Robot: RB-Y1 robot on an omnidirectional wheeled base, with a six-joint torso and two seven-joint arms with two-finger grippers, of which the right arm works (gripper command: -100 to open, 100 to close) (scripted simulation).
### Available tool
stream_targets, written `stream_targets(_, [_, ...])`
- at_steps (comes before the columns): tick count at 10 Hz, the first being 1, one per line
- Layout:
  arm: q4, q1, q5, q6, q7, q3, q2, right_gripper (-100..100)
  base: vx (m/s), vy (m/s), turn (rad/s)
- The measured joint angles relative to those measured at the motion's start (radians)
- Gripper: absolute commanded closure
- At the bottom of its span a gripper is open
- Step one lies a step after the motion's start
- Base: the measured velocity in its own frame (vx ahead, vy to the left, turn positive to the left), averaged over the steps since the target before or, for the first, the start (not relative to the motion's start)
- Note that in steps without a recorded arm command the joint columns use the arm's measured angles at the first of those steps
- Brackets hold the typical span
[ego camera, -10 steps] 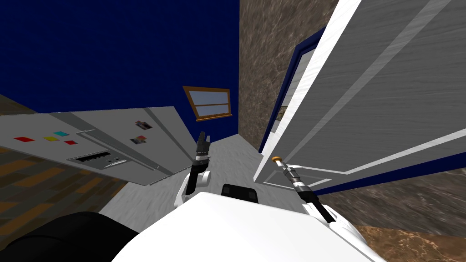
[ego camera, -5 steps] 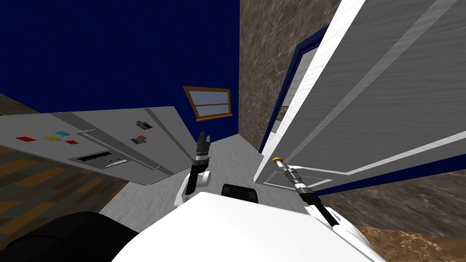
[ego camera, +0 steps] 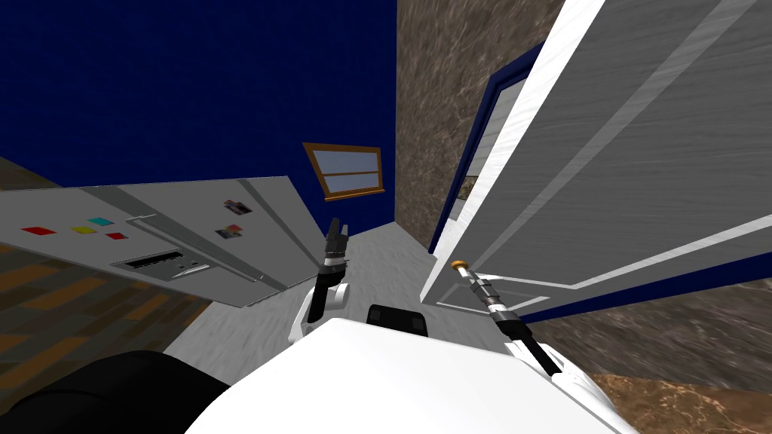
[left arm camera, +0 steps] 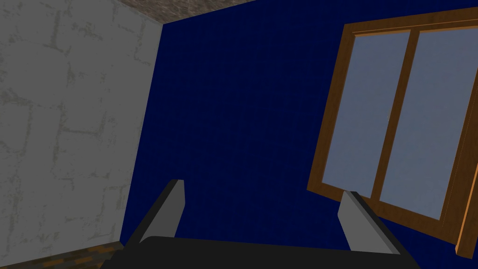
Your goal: Pull the door open
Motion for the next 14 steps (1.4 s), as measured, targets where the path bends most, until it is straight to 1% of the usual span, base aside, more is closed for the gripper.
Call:
stream_targets(3, [0.001,0.0,0.0,0.0,0.0,-0.001,-0.001,100,0.001,0.003,0.008])
stream_targets(4, [-0.003,0.008,-0.003,-0.006,-0.004,0.004,-0.008,100,0.0,0.0,0.0])
stream_targets(5, [-0.004,0.013,-0.004,-0.013,-0.006,0.007,-0.011,100,-0.001,-0.01,-0.026])
stream_targets(7, [0.004,0.012,-0.003,-0.021,-0.008,0.01,-0.011,100,0.001,0.006,0.017])
stream_targets(13, [0.002,0.012,-0.003,-0.02,-0.008,0.01,-0.01,100,0.0,0.0,-0.001])
stream_targets(14, [0.006,0.017,-0.005,-0.032,-0.013,0.016,-0.017,100,0.0,0.0,0.0])
